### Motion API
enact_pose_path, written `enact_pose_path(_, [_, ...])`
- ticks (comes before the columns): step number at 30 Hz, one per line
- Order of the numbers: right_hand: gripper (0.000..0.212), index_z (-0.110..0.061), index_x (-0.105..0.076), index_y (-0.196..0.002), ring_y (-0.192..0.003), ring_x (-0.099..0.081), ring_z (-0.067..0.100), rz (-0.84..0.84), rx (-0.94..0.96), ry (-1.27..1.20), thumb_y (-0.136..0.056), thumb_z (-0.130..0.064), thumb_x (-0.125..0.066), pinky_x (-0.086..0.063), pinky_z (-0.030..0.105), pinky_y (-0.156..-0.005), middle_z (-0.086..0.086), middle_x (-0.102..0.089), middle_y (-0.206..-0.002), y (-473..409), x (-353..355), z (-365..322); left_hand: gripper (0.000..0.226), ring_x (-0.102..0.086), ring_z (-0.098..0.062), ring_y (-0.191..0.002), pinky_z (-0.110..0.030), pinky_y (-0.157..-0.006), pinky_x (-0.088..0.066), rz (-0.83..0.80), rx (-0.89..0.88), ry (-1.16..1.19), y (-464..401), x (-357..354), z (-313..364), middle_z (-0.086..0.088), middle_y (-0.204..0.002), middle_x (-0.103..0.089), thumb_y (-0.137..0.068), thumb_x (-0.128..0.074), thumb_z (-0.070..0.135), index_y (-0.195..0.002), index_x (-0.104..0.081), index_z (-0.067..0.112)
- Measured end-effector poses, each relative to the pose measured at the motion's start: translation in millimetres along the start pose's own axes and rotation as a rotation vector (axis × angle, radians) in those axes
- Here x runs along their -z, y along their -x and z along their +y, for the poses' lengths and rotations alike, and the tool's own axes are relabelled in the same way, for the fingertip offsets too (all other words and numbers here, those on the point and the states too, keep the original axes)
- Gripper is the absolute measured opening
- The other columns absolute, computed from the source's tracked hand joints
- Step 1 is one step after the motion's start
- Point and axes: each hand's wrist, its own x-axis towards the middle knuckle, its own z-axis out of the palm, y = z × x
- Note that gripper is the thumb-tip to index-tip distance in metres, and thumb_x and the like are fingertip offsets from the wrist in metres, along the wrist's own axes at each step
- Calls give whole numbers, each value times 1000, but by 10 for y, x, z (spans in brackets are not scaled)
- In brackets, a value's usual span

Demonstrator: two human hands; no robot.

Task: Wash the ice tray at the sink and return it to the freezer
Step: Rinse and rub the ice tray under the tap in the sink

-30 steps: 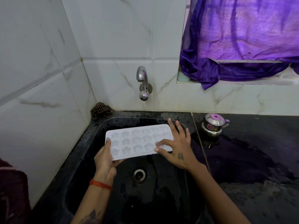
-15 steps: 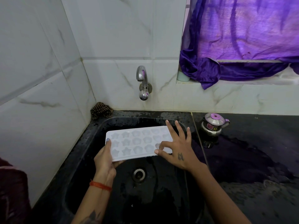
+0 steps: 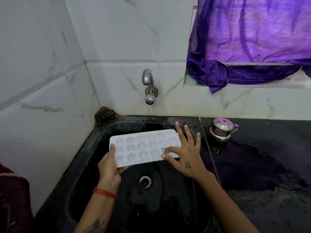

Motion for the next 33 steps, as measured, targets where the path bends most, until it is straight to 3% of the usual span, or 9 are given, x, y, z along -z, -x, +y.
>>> enact_pose_path(3, [54,-46,-68,-96,-146,11,24,-61,-15,-57,-82,-75,-25,16,54,-111,-8,9,-158,4,17,-13,24,-61,-17,-74,-39,-63,-53,0,-2,-2,-6,2,4,-2,-83,-64,-93,-57,34,-103,-60,13])
enact_pose_path(7, [51,-44,-69,-92,-145,17,20,-105,-21,-108,-80,-74,-30,20,48,-110,-11,12,-157,-10,49,-7,24,-60,-17,-73,-36,-59,-51,4,-8,-7,-5,7,-6,-2,-83,-63,-93,-57,34,-103,-60,13])
enact_pose_path(13, [54,-36,-68,-79,-145,16,20,-105,8,-94,-79,-76,-32,21,47,-110,-12,11,-157,-19,64,18,23,-61,-17,-72,-35,-53,-54,5,-1,-15,-7,5,-10,-1,-82,-63,-93,-56,34,-102,-60,13])
enact_pose_path(17, [57,-34,-66,-76,-146,11,23,-64,30,-24,-82,-75,-27,19,51,-110,-8,6,-158,-14,58,23,24,-61,-18,-73,-37,-58,-52,2,2,-7,-10,0,-15,-2,-83,-64,-92,-57,34,-103,-60,13])
enact_pose_path(23, [63,-35,-67,-82,-146,9,24,-65,3,-23,-80,-79,-22,15,54,-111,-6,5,-158,-5,42,42,24,-61,-18,-73,-37,-58,-51,4,2,-9,-18,-7,-17,-3,-83,-63,-92,-57,33,-103,-60,12])
enact_pose_path(28, [52,-43,-69,-93,-144,17,19,-143,-37,-129,-78,-73,-29,19,49,-111,-12,14,-156,-23,91,-1,22,-61,-18,-74,-39,-60,-51,-1,9,2,-19,-21,-10,-3,-83,-63,-92,-57,33,-101,-60,13])
enact_pose_path(33, [52,-42,-72,-85,-144,19,16,-170,-53,-179,-74,-75,-33,20,47,-111,-17,12,-154,-55,95,18,21,-61,-18,-74,-39,-60,-52,-5,10,-4,-25,-12,-23,-3,-83,-64,-92,-58,33,-98,-60,13])
